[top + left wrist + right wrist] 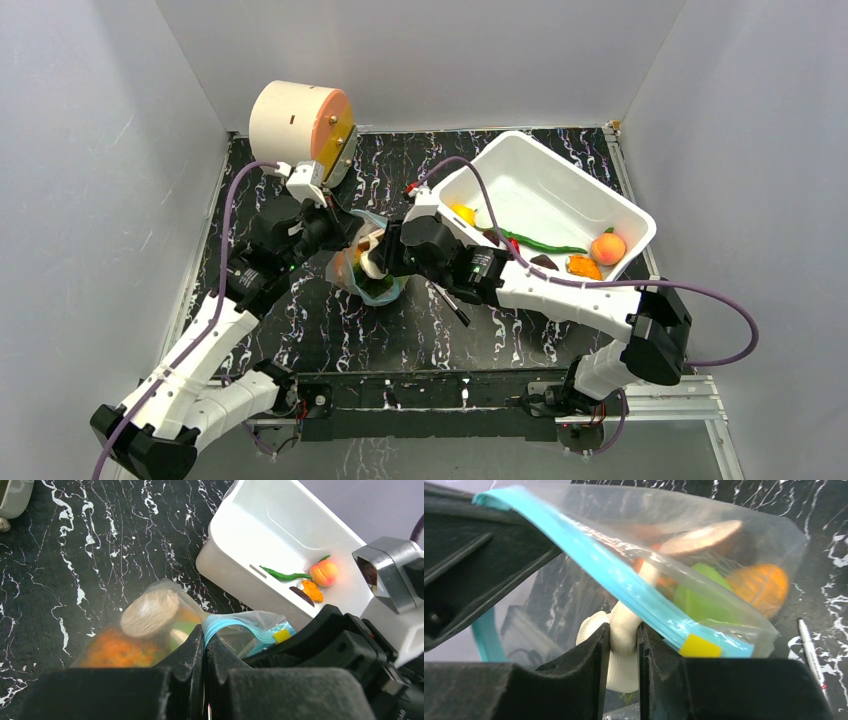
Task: Place the food in the zip-top bag and seal the zipper
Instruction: Place the fake vegetable in the zipper food storage bag.
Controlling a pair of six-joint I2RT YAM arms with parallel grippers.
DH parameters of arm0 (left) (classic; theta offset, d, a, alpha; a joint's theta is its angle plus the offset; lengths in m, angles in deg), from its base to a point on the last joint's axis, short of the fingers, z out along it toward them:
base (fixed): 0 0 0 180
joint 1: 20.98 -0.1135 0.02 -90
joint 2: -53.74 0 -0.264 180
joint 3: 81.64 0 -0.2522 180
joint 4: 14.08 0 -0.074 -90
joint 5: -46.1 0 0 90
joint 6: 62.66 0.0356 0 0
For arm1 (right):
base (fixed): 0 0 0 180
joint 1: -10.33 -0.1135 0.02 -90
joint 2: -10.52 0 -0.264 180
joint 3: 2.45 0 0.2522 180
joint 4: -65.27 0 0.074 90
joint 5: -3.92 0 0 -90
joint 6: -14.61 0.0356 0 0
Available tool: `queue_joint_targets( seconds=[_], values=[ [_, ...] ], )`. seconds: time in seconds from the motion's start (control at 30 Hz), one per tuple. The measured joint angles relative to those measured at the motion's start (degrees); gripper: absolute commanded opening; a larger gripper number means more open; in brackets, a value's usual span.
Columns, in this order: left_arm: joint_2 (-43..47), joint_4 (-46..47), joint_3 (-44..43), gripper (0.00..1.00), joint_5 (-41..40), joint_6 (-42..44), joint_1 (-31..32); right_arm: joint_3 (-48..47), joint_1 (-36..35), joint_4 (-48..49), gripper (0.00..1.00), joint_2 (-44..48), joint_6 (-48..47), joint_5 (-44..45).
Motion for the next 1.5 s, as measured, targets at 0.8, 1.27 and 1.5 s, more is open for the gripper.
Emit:
queue_joint_targets(
  seconds=[0.8,1.27,1.5],
  values=[
    [1.49,0.44,4.52,0.00,0.17,0.63,0.00,-0.28,0.00,-0.48,0.53,3.02,-3.23,5.11],
    [1.49,0.74,4.52,0.00,0.15,0.90,0.00,6.38,-0.39,-6.84,0.43,12.02,5.16,1.57],
    [1.51,1.46,4.63,0.00,0.17,0.35,0.00,9.92,-2.73,-7.10,0.35,10.34,9.14,0.70]
  ],
)
